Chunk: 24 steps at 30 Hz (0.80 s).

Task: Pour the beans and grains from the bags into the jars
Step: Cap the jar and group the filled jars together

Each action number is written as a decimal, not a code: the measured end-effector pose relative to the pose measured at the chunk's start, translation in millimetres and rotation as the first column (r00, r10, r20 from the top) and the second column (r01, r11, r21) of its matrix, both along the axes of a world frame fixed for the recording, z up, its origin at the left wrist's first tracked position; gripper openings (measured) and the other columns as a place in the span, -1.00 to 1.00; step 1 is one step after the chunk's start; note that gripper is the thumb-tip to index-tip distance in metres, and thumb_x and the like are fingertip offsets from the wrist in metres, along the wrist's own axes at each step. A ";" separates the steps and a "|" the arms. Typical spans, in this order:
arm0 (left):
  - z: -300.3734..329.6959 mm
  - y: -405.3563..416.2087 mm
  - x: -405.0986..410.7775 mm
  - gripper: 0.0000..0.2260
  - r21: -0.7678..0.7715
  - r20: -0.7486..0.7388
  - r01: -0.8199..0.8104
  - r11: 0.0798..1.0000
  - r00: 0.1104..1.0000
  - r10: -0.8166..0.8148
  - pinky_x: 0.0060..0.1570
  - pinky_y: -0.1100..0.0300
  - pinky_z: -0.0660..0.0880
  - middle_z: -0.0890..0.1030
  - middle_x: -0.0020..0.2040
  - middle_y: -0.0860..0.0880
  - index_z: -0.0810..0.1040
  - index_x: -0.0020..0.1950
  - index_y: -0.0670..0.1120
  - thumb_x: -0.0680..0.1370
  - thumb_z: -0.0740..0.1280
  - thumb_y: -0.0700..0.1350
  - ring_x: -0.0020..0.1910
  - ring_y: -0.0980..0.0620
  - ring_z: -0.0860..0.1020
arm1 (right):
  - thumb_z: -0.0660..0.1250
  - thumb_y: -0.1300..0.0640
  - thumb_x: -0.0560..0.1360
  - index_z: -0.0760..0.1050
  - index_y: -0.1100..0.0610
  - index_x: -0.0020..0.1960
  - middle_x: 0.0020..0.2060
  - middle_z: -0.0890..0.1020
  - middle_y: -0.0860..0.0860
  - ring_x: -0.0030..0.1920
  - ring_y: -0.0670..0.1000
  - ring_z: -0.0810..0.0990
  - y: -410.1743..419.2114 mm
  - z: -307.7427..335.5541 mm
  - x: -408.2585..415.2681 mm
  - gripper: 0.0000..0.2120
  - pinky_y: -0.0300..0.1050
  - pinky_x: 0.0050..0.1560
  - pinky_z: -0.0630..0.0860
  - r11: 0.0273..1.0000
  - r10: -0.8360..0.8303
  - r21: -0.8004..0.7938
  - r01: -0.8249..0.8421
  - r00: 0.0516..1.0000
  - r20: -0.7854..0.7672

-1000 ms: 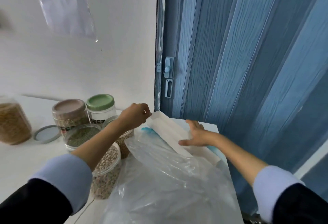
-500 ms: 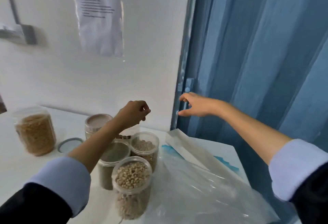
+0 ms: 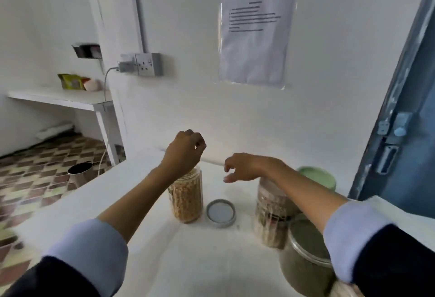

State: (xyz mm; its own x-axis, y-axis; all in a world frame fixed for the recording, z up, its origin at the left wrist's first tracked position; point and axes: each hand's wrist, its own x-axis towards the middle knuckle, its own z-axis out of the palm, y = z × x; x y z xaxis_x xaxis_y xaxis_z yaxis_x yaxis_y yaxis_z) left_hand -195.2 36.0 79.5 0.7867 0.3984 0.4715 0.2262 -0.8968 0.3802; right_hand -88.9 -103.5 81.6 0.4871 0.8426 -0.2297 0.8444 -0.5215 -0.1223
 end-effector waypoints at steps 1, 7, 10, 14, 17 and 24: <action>-6.9 12.6 2.5 -0.82 0.015 -0.010 -0.012 1.000 1.000 0.012 0.04 0.05 0.44 0.54 0.06 -0.08 0.59 0.07 -0.15 0.60 0.23 -0.13 0.11 -0.07 0.45 | 0.25 -0.07 0.58 0.40 0.26 0.34 0.30 0.47 0.17 0.27 0.14 0.45 13.0 -11.5 -0.8 -0.51 -0.02 0.25 0.39 0.998 -0.010 -0.066 0.009 1.000 -0.015; -50.2 64.8 23.2 -0.80 -0.366 -0.080 0.007 0.931 0.996 -0.039 0.00 0.07 0.53 0.55 0.02 -0.06 0.57 0.07 -0.17 0.58 0.30 -0.07 0.04 -0.09 0.54 | 0.36 -0.26 0.43 0.18 0.12 0.49 0.40 0.28 0.15 0.33 0.22 0.38 53.9 -94.0 1.2 -0.20 0.13 0.26 0.40 0.965 -0.115 -0.245 0.098 0.992 -0.057; -59.5 76.6 27.3 -0.85 -0.639 0.070 0.109 0.761 0.994 -0.084 -0.18 0.23 0.47 0.58 -0.04 -0.08 0.56 0.06 -0.18 0.59 0.29 -0.12 -0.03 -0.05 0.53 | 0.41 -0.31 0.36 -0.05 -0.01 0.55 0.49 0.10 0.11 0.44 0.25 0.19 54.0 -132.2 0.3 -0.02 0.20 0.32 0.31 0.962 -0.151 -0.244 0.126 0.985 -0.086; -67.8 86.4 24.7 -0.83 -0.803 0.175 0.242 0.545 0.969 -0.172 -0.03 0.20 0.45 0.65 -0.04 -0.09 0.59 0.03 -0.21 0.62 0.22 -0.19 -0.04 0.02 0.57 | 0.50 -0.16 0.33 -0.09 -0.13 0.55 0.47 0.06 0.12 0.45 0.27 0.05 54.1 -151.3 4.8 0.01 0.28 0.36 0.26 0.967 -0.120 -0.239 0.086 0.984 -0.132; -78.4 90.9 22.0 -0.77 -0.829 0.280 0.322 0.456 0.947 -0.161 -0.01 0.22 0.48 0.66 -0.09 -0.13 0.61 -0.05 -0.21 0.63 0.15 -0.27 -0.09 0.02 0.62 | 0.53 -0.08 0.32 0.03 -0.11 0.52 0.39 0.14 0.14 0.41 0.26 0.12 64.3 -142.4 10.7 -0.05 0.17 0.32 0.32 0.964 -0.263 -0.083 0.252 0.950 -0.170; -81.0 80.7 20.2 -0.50 -0.830 0.385 0.342 0.440 0.923 0.007 -0.11 0.22 0.52 0.69 -0.29 -0.06 0.60 -0.12 -0.21 0.68 -0.01 0.04 -0.24 0.06 0.66 | 0.55 0.01 0.34 0.07 0.09 0.41 0.32 0.14 0.16 0.28 0.21 0.28 88.2 -92.0 2.3 -0.14 0.03 0.15 0.42 0.211 -0.456 0.634 0.744 0.649 -0.609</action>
State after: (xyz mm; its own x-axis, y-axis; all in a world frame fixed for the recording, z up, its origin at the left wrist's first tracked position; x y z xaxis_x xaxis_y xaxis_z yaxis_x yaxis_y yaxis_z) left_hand -174.9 116.7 -1.5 0.7799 0.6045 0.1622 -0.1649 -0.0516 0.9850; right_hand -86.6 -15.2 -10.4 0.9797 0.1546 0.1276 0.1791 -0.3897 -0.9034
